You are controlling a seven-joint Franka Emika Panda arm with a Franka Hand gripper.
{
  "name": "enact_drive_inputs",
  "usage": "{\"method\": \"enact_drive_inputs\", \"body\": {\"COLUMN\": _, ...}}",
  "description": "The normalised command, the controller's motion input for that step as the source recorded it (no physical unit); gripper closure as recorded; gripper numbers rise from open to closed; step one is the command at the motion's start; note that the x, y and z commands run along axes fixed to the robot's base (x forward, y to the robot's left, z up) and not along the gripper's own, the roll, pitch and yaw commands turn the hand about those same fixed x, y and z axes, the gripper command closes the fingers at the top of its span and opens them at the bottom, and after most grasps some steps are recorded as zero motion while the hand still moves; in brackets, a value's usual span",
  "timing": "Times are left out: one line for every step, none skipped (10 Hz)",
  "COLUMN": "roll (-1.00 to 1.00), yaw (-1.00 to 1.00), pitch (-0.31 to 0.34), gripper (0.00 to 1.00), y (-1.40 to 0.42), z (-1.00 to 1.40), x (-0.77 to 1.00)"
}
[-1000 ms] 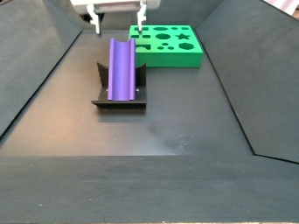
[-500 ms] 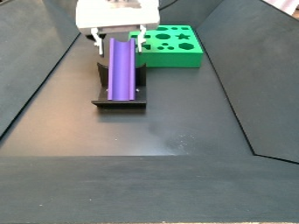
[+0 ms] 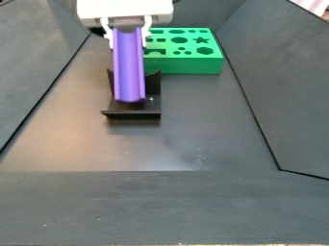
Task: Pick up the arch object. Move up. Place the arch object on the fixture. Regrasp the arch object. Move to above the board. Insert the arch object.
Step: Move to above the board.
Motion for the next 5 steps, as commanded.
{"method": "enact_drive_inputs", "body": {"roll": -0.03, "yaw": 0.05, "pitch": 0.061, "gripper": 1.0, "y": -0.01, "z": 1.0, "x": 0.1}}
{"method": "enact_drive_inputs", "body": {"roll": -0.03, "yaw": 0.05, "pitch": 0.071, "gripper": 1.0, "y": -0.01, "z": 1.0, "x": 0.1}}
{"method": "enact_drive_inputs", "body": {"roll": -0.02, "yaw": 0.05, "pitch": 0.086, "gripper": 1.0, "y": -0.02, "z": 1.0, "x": 0.09}}
{"method": "enact_drive_inputs", "body": {"roll": -0.02, "yaw": 0.06, "pitch": 0.094, "gripper": 1.0, "y": -0.02, "z": 1.0, "x": 0.09}}
{"method": "enact_drive_inputs", "body": {"roll": -0.02, "yaw": 0.06, "pitch": 0.099, "gripper": 1.0, "y": -0.02, "z": 1.0, "x": 0.09}}
